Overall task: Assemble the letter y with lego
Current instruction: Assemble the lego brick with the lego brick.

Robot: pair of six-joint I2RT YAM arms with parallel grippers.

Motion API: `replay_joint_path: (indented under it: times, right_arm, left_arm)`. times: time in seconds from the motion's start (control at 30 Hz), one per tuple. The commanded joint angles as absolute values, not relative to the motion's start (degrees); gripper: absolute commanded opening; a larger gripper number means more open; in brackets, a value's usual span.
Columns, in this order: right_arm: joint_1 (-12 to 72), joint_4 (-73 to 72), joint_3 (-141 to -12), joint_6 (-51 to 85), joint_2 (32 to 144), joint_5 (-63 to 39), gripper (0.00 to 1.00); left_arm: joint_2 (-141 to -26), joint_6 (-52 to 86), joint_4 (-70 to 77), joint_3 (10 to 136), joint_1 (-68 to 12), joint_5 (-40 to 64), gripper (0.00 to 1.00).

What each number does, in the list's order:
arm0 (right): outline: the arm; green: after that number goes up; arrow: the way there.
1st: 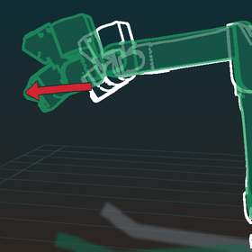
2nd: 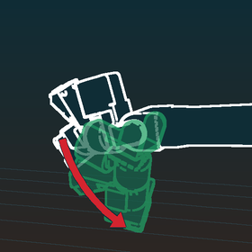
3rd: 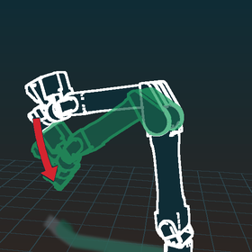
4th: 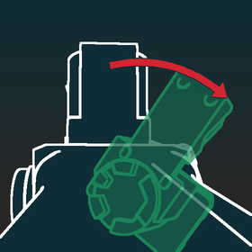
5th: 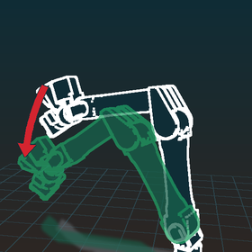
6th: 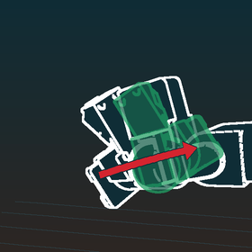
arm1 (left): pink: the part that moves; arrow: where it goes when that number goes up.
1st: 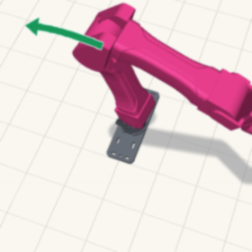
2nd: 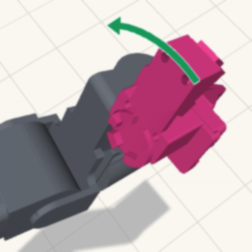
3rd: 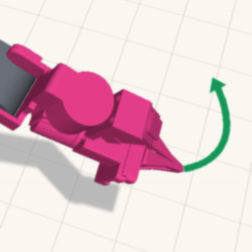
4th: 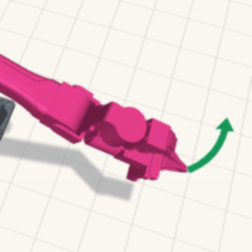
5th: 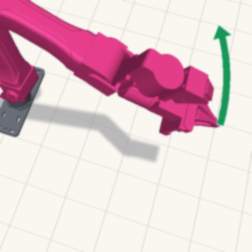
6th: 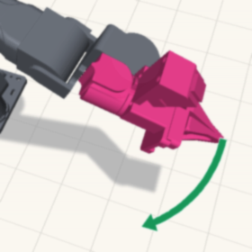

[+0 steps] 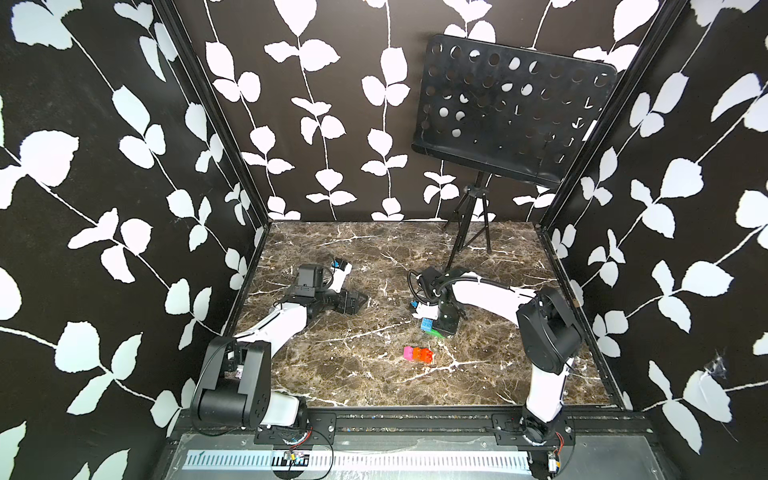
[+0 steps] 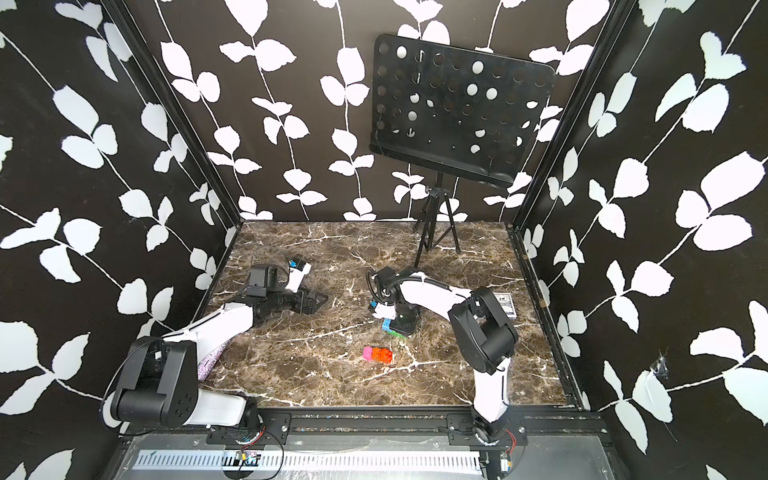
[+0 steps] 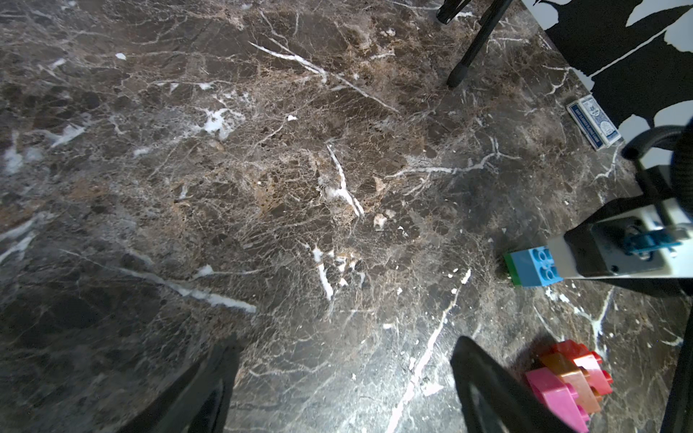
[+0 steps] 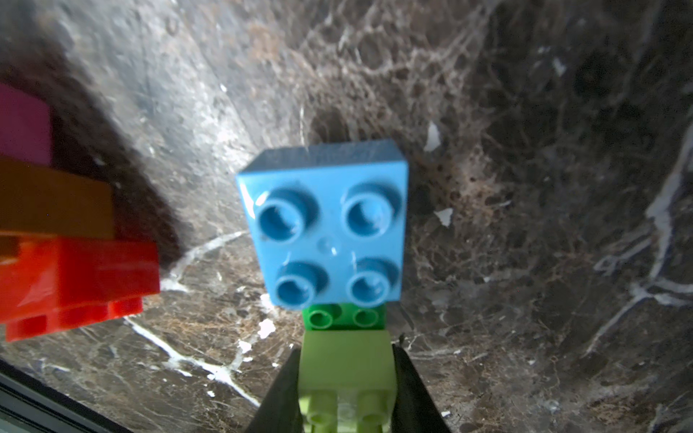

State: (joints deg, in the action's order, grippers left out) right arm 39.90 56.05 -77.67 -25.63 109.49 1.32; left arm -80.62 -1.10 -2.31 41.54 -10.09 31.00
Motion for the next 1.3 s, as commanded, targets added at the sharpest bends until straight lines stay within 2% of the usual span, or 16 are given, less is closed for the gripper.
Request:
replay_joint_path:
  times: [0.0,0.17,0.3,0.47,0.53,0.63,0.67,0.83,0.97,1.1,1.27]
  right_arm:
    - [40.13,59.26,-76.26,-24.90,115.13,5.79,0.24]
    - [40.00,60.50,-76.42,-22.19,116.41,6.77,0.23]
    - [38.66,59.26,-76.80,-19.62,115.56,3.78,0.23]
    - [38.62,57.86,-77.46,-19.14,113.57,2.91,0.27]
    - [38.36,57.27,-78.10,-18.09,111.65,3.11,0.31]
    - [37.84,56.75,-79.14,-16.07,108.11,2.40,0.51]
    - [37.71,56.45,-79.15,-15.27,106.70,2.10,0.55]
    - [37.39,54.31,-77.57,-9.22,99.30,1.10,0.62]
    - [37.47,49.35,-72.53,3.30,92.52,-4.54,0.62]
    - [39.07,34.47,-60.84,23.20,83.53,-12.60,0.64]
    - [43.14,19.93,-48.81,43.57,77.95,-13.09,0.67]
  left_arm:
    - [-79.71,-1.85,-2.92,42.54,-9.84,31.55,0.90]
    - [-79.88,-1.78,-2.97,42.54,-9.81,31.64,0.90]
    - [-79.81,-1.76,-2.99,42.48,-9.81,31.70,0.90]
    - [-79.98,-1.19,-2.82,42.36,-9.84,31.95,0.91]
    - [-80.15,-0.63,-2.30,42.11,-9.86,32.29,0.90]
    - [-80.51,0.81,-1.90,42.10,-10.02,33.96,0.90]
    - [-80.69,1.37,-1.92,42.23,-10.13,34.01,0.89]
    - [-81.42,3.88,-5.72,45.46,-11.39,37.01,0.86]
    - [-82.04,6.31,-11.86,48.72,-12.03,38.08,0.84]
    - [-83.18,10.02,-14.75,48.22,-12.17,38.90,0.84]
    - [-84.84,14.28,-9.11,42.50,-12.29,39.44,0.84]
